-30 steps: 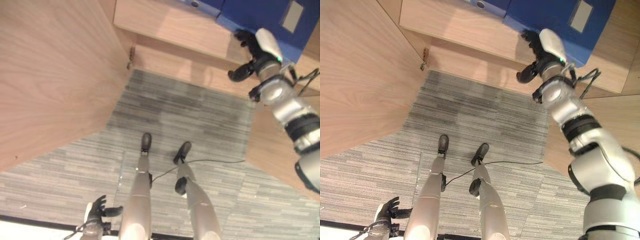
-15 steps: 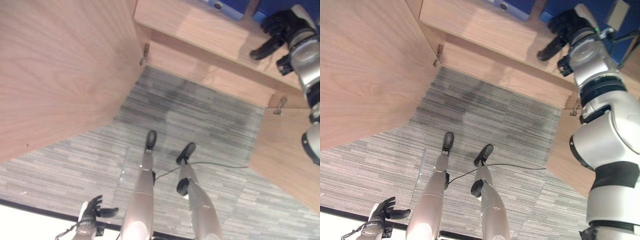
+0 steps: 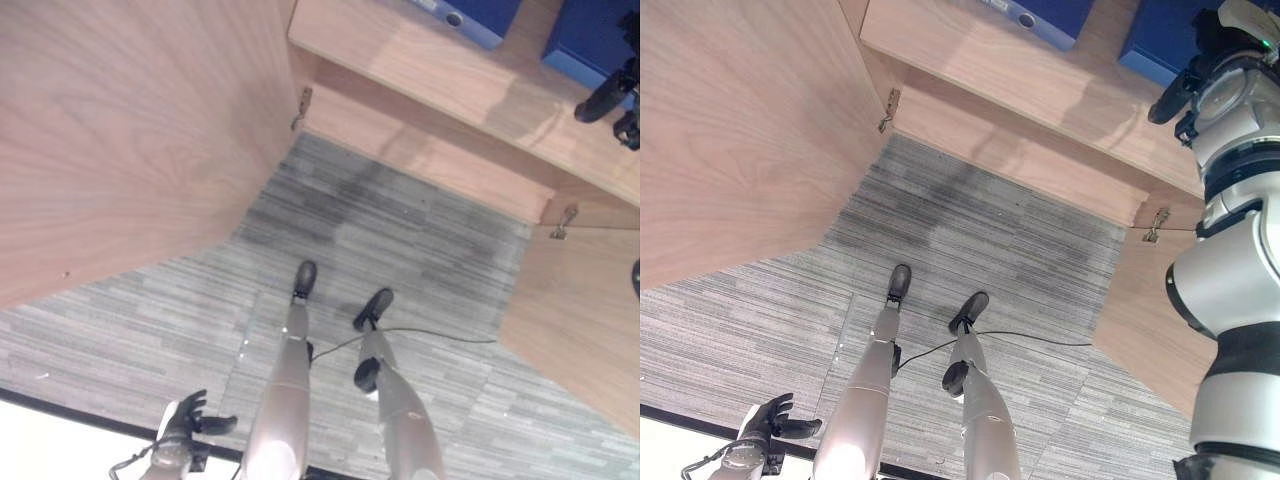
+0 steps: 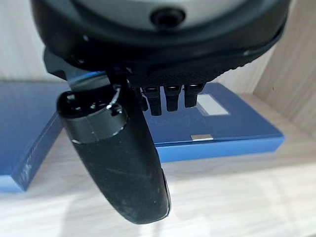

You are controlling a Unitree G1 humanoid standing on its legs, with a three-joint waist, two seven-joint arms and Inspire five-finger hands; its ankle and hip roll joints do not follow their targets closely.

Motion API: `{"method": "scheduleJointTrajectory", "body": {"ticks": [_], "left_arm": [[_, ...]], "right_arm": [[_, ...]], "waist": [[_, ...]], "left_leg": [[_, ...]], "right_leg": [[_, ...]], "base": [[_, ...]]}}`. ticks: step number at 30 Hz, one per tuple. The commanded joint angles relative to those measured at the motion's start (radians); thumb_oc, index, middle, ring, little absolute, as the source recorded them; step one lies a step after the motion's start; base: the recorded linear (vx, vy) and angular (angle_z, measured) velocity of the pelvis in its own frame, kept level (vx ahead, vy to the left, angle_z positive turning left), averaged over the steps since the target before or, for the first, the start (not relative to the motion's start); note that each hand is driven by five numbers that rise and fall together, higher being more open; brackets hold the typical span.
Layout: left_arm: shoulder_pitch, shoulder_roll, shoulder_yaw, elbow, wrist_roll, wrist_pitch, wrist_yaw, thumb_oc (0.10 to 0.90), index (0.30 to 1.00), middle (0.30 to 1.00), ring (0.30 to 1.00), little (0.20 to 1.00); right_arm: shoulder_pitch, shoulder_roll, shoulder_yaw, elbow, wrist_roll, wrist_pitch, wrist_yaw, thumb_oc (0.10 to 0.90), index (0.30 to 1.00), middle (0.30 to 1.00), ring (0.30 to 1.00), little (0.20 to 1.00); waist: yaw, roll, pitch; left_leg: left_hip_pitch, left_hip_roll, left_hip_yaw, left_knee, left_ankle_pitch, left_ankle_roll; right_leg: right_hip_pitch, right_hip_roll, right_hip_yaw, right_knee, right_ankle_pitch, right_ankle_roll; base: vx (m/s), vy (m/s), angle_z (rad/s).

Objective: Put the empty folder in the office cabinet

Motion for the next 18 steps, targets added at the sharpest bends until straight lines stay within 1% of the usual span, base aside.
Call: {"method": "scheduleJointTrajectory", "body": {"ticks": [1, 3, 6, 7, 11, 13, 14, 15, 18], "left_arm": [[0.123, 0.076, 0.019, 0.040, 0.016, 0.051, 0.009, 0.800, 0.900, 0.900, 0.900, 0.900], [0.119, 0.070, 0.025, 0.051, 0.010, 0.048, 0.012, 0.800, 0.900, 0.900, 0.900, 0.900], [0.119, 0.067, 0.031, 0.061, 0.006, 0.045, 0.015, 0.800, 0.900, 0.900, 0.900, 0.900], [0.114, 0.061, 0.036, 0.073, -0.001, 0.043, 0.018, 0.800, 0.900, 0.900, 0.900, 0.900], [0.104, 0.048, 0.055, 0.102, -0.010, 0.039, 0.025, 0.800, 0.900, 0.900, 0.900, 0.900], [0.104, 0.048, 0.055, 0.102, -0.010, 0.039, 0.025, 0.800, 0.900, 0.900, 0.900, 0.900], [0.100, 0.043, 0.062, 0.113, -0.011, 0.040, 0.030, 0.800, 0.900, 0.900, 0.900, 0.900], [0.099, 0.042, 0.065, 0.117, -0.012, 0.040, 0.032, 0.800, 0.900, 0.900, 0.900, 0.900], [0.093, 0.031, 0.075, 0.132, -0.018, 0.038, 0.049, 0.800, 0.900, 0.900, 0.900, 0.900]], "right_arm": [[-0.126, -0.104, 0.072, 0.017, -0.025, -0.001, -0.091, 0.800, 0.900, 0.900, 0.900, 0.900], [-0.108, -0.073, 0.053, -0.033, 0.001, -0.018, -0.104, 0.800, 0.900, 0.900, 0.900, 0.900], [-0.104, -0.054, 0.054, -0.064, 0.005, -0.028, -0.113, 0.800, 0.900, 0.900, 0.900, 0.900], [-0.089, -0.028, 0.046, -0.102, 0.010, -0.040, -0.120, 0.800, 0.900, 0.900, 0.900, 0.900], [-0.060, 0.012, 0.027, -0.193, 0.016, -0.061, -0.137, 0.800, 0.900, 0.900, 0.900, 0.900], [-0.059, 0.012, 0.026, -0.193, 0.016, -0.061, -0.137, 0.800, 0.900, 0.900, 0.900, 0.900], [-0.043, 0.026, 0.007, -0.233, 0.016, -0.065, -0.151, 0.800, 0.900, 0.900, 0.900, 0.900], [-0.033, 0.031, -0.013, -0.231, 0.018, -0.064, -0.169, 0.800, 0.900, 0.900, 0.900, 0.900], [-0.016, 0.064, -0.066, -0.227, -0.024, -0.057, -0.229, 0.800, 0.900, 0.900, 0.900, 0.900]], "waist": [[0.017, -0.027, 0.008], [0.014, -0.029, 0.008], [0.010, -0.032, 0.008], [0.005, -0.035, 0.008], [-0.009, -0.047, 0.008], [-0.009, -0.047, 0.008], [-0.018, -0.054, 0.008], [-0.019, -0.056, 0.008], [-0.026, -0.057, 0.008]], "left_leg": [[0.064, -0.053, 0.006, 0.015, -0.125, 0.006], [0.065, -0.051, 0.010, 0.016, -0.125, 0.006], [0.065, -0.050, 0.012, 0.017, -0.124, 0.005], [0.065, -0.048, 0.013, 0.017, -0.125, 0.005], [0.073, -0.045, 0.019, 0.014, -0.125, 0.004], [0.073, -0.045, 0.019, 0.014, -0.125, 0.004], [0.085, -0.044, 0.024, 0.013, -0.127, 0.004], [0.090, -0.044, 0.026, 0.013, -0.128, 0.004], [0.106, -0.045, 0.032, 0.015, -0.132, 0.006]], "right_leg": [[0.031, -0.020, 0.034, 0.020, -0.016, 0.117], [0.030, -0.019, 0.039, 0.019, -0.014, 0.116], [0.030, -0.019, 0.042, 0.018, -0.013, 0.116], [0.031, -0.018, 0.044, 0.016, -0.012, 0.117], [0.036, -0.017, 0.049, 0.015, -0.012, 0.117], [0.036, -0.017, 0.049, 0.015, -0.012, 0.117], [0.045, -0.017, 0.052, 0.015, -0.012, 0.116], [0.051, -0.017, 0.054, 0.015, -0.013, 0.115], [0.066, -0.019, 0.058, 0.017, -0.013, 0.115]], "base": [[0.00, 0.000, 0.00], [0.00, 0.000, 0.00], [-0.02, 0.004, -0.04], [-0.02, -0.001, -0.05], [-0.01, 0.000, -0.01], [0.00, 0.000, 0.00], [0.00, 0.000, 0.00], [0.00, 0.000, 0.00], [0.00, 0.000, 0.00]]}}
